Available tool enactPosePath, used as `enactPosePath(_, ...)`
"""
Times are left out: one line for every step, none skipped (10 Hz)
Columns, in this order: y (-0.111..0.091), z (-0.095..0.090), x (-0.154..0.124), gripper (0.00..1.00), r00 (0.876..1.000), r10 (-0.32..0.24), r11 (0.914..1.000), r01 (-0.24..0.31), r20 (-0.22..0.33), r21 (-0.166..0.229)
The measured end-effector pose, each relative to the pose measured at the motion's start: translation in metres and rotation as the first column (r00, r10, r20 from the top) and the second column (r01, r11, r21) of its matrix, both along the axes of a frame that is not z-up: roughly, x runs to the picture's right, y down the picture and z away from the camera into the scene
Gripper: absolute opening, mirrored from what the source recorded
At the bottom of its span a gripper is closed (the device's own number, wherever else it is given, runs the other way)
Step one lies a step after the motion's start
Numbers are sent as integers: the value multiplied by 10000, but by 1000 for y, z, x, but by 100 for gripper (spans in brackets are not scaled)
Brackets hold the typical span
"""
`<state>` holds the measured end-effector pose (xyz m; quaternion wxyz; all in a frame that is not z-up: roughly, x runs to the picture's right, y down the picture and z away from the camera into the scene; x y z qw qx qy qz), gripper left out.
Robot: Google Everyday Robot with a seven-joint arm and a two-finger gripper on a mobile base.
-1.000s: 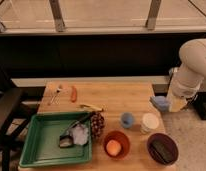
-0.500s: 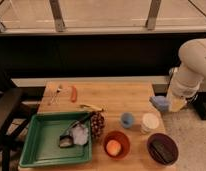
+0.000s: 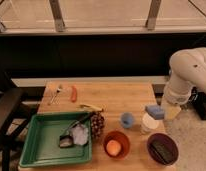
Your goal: Place sponge in paper cup
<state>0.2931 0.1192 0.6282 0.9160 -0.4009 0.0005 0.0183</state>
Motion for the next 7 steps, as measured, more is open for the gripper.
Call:
enactPosePath(13, 3, -1, 0, 10000, 11, 9997, -9, 83, -226)
enactPosePath(23, 7, -2, 0, 9999, 50, 9992, -45, 136, -393)
enactPosePath(35, 12, -2, 0, 9997, 130, 9981, -118, 193, -600)
enactPosePath(42, 17, -1, 0, 9994, 239, 9971, -222, 230, -723)
enactPosePath(51, 23, 2, 0, 9987, 442, 9953, -419, 249, -874)
enactPosePath(57, 28, 6, 0, 9978, 607, 9935, -579, 259, -984)
enactPosePath(60, 32, 9, 0, 9971, 724, 9924, -696, 248, -1014)
